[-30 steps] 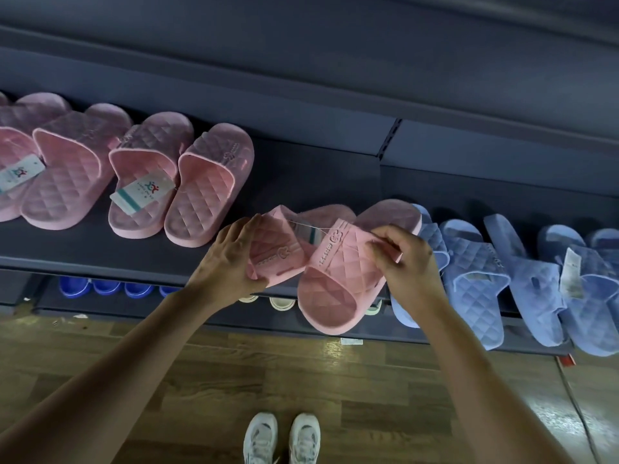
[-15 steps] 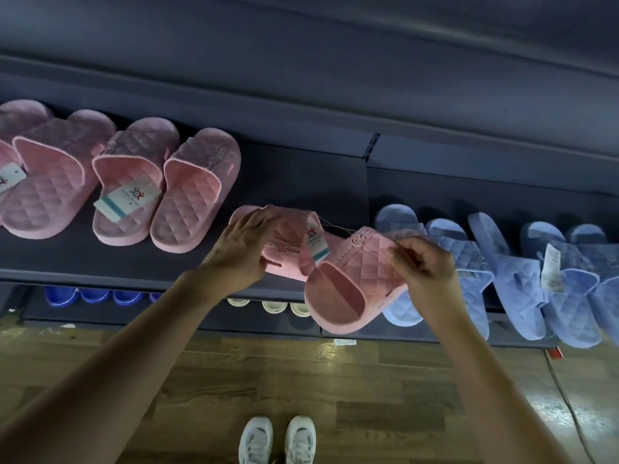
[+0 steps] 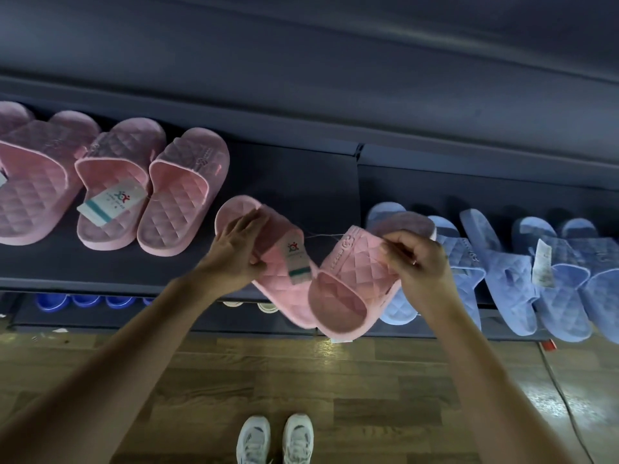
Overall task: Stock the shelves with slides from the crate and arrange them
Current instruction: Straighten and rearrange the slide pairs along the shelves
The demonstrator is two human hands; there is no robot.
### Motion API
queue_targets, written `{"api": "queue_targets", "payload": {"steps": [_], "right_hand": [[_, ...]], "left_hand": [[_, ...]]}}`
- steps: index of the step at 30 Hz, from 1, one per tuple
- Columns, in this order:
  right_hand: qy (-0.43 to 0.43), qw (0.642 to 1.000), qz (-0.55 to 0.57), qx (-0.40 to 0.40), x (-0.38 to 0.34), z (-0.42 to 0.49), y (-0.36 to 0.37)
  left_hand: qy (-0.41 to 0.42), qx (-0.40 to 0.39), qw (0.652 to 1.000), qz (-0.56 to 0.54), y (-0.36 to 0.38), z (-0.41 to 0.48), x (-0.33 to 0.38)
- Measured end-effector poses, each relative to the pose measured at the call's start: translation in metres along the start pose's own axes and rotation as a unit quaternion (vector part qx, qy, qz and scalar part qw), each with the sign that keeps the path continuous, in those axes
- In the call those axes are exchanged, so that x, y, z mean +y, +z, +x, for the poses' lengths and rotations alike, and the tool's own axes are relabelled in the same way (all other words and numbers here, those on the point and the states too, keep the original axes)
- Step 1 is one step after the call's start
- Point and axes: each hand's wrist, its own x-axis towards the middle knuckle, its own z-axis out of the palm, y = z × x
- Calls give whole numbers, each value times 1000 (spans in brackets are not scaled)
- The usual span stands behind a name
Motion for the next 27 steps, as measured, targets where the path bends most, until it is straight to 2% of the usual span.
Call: {"api": "queue_targets", "payload": {"steps": [3,6,10,13,15,18,22,24,27], "right_hand": [[3,1000,-5,-18,1,-1,4],[-6,999,1,-32,-2,0,10],[-5,999,-3,-42,0,1,15],[-3,998,12,-55,0,2,15],[-3,998,18,-68,-4,1,14],[5,996,23,-86,-11,-2,16],[5,997,14,-75,-17,-8,22],[4,998,7,-62,-20,-10,27],[-3,999,-2,-44,-26,-12,35]], "left_hand": [[56,-22,998,2,-10,1,-16],[74,-20,997,9,-14,4,-22],[117,22,992,48,-13,9,-34],[108,51,990,72,-8,6,-32],[115,94,988,33,-6,-3,-21],[154,140,973,-98,-5,-29,10],[97,40,967,-234,5,-58,51],[56,-14,968,-244,13,-63,60],[19,-52,980,-190,24,-62,70]]}}
